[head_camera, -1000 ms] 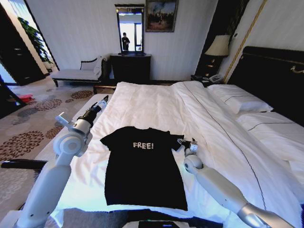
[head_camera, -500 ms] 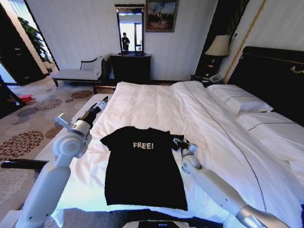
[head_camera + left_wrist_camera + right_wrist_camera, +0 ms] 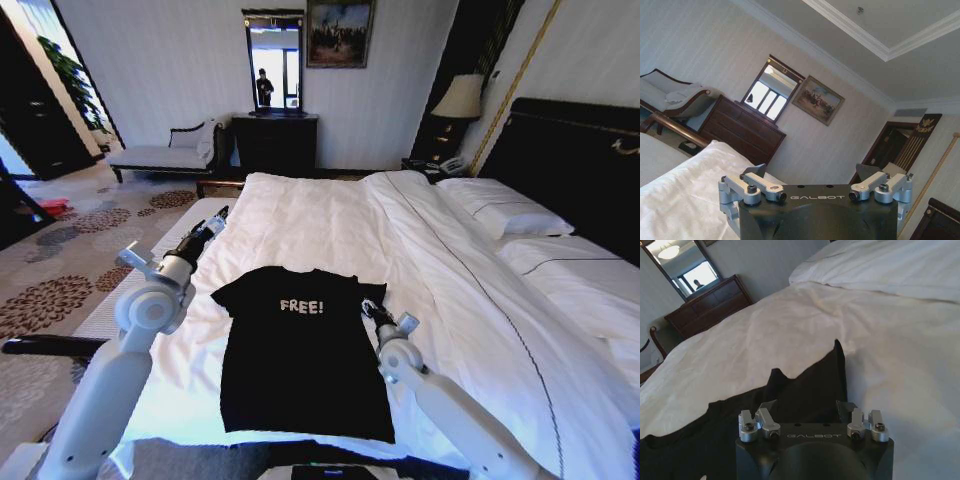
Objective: Fold the clothes on the bed.
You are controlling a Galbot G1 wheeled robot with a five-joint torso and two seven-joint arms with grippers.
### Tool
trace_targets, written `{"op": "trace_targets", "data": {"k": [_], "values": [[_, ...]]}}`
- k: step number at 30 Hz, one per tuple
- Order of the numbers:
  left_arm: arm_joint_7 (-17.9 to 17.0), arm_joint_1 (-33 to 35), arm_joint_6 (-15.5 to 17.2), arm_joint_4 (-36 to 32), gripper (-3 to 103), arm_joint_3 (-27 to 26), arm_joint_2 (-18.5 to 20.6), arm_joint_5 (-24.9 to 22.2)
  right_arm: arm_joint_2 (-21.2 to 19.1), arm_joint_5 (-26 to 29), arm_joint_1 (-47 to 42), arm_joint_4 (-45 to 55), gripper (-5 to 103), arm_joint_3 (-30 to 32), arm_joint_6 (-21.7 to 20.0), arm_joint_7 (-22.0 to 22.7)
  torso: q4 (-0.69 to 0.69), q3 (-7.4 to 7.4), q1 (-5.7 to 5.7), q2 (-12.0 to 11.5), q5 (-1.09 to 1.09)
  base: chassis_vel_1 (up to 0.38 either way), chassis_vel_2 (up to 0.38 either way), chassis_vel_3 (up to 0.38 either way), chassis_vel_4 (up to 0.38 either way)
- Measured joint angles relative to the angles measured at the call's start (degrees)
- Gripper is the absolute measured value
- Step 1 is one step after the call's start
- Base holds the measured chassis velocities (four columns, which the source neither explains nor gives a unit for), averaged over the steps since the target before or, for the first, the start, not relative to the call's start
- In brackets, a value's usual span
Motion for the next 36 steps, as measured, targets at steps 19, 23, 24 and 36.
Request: {"op": "trace_targets", "data": {"k": [19, 23, 24, 36], "values": [[0.01, 1.14, -0.06, -0.69, 100, -1.17, 1.20, -0.34, 1.51, -1.91, -2.41, -0.43, 65, -0.02, 0.46, -0.96, 0.00, 0.00, 0.01, 0.00, 0.00, 0.000, 0.000, 0.000, 0.000], [0.01, 1.14, -0.07, -0.70, 100, -1.04, 1.07, -0.33, 1.61, -2.44, -3.13, -0.44, 65, 0.26, 0.75, -1.27, 0.01, 0.00, 0.01, 0.00, 0.00, 0.000, 0.000, 0.000, 0.000], [0.01, 1.09, -0.07, -0.73, 100, -0.99, 1.08, -0.33, 1.71, -2.54, -3.31, -0.50, 63, 0.40, 0.80, -1.35, 0.01, 0.00, 0.01, 0.00, 0.00, 0.000, 0.000, 0.000, 0.000], [0.00, 1.04, -0.08, -0.77, 100, -1.00, 1.32, -0.43, 2.80, -3.17, -3.54, -1.15, 38, -0.11, 0.98, -1.73, 0.01, 0.00, 0.01, 0.00, 0.00, 0.000, 0.000, 0.000, 0.000]]}}
